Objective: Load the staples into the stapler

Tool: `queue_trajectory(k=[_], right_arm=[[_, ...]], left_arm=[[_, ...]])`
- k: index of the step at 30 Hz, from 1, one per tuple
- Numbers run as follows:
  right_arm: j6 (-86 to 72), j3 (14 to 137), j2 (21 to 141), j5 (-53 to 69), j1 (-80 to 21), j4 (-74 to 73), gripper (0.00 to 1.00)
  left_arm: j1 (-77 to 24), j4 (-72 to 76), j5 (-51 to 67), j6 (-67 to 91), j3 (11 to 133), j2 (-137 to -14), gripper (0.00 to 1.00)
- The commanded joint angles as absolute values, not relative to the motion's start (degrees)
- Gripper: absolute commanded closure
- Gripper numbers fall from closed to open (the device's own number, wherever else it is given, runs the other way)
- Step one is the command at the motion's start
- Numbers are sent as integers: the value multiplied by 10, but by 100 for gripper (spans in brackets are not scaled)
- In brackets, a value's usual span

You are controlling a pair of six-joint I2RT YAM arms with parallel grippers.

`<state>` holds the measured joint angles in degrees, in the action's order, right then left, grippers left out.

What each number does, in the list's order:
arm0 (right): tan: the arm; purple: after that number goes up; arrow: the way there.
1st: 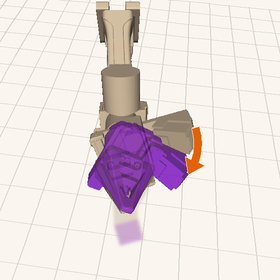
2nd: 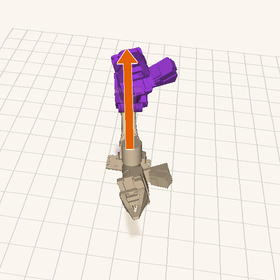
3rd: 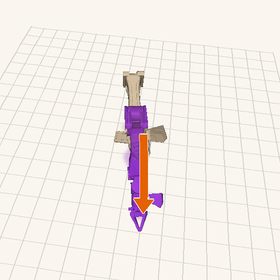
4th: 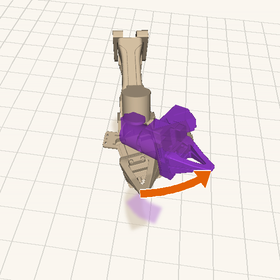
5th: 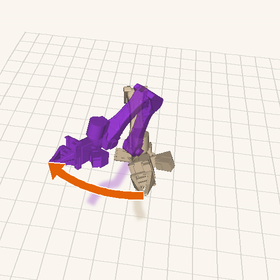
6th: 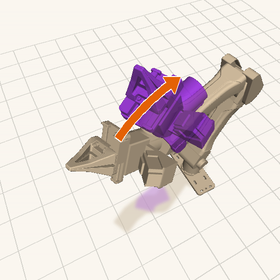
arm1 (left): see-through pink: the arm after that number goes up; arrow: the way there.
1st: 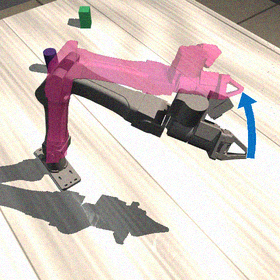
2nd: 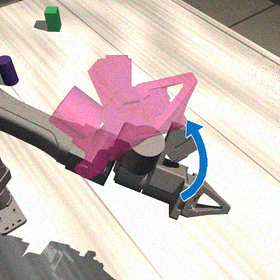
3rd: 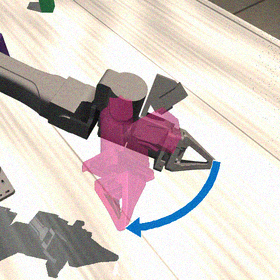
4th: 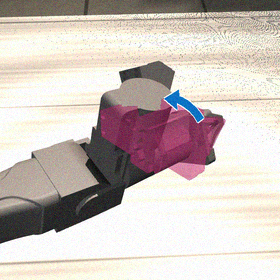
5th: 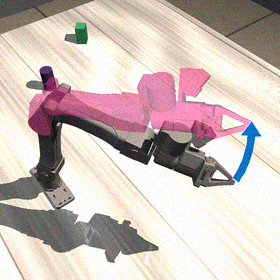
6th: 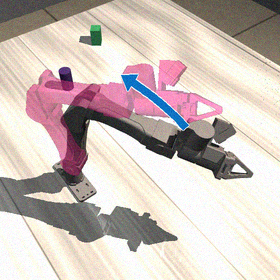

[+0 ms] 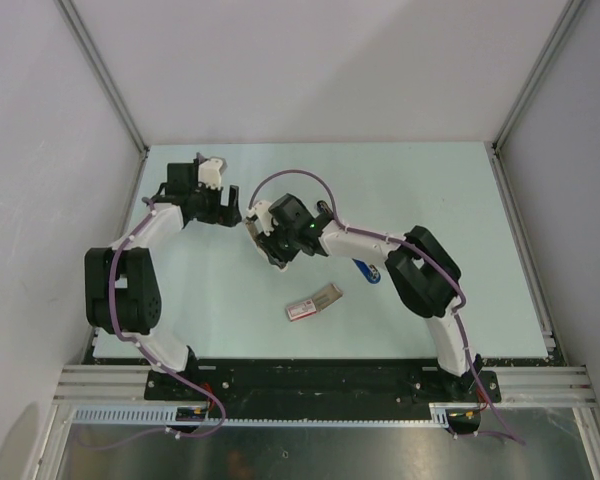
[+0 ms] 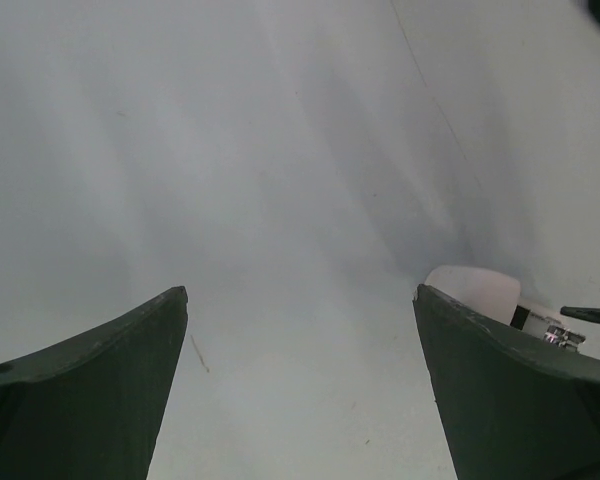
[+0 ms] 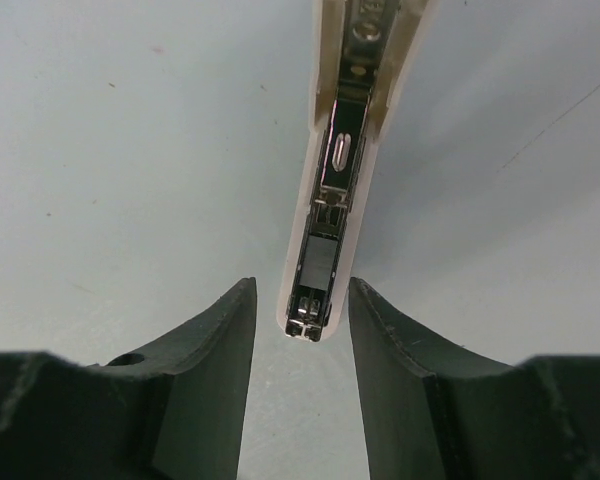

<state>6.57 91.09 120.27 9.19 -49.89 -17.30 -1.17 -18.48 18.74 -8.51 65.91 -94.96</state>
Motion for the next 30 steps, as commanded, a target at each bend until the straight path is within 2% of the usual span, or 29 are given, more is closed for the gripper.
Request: queue_trajectory(k=[1,10,19,30], right_arm=[[60,933,1213,77,-499,-177,54],[62,933,1228,73,-497,-183,58],[62,937,1237,71,-497,-187,67],[62,941,1240,69,-498,-190,69]], left_arm=[[-7,-167,214,-50,679,-950,1],[-7,-163,219,-49,668,-956,0],[-15,-162,212,-56,650,-948,0],[-21,-162,198,-72,625,-945,1]])
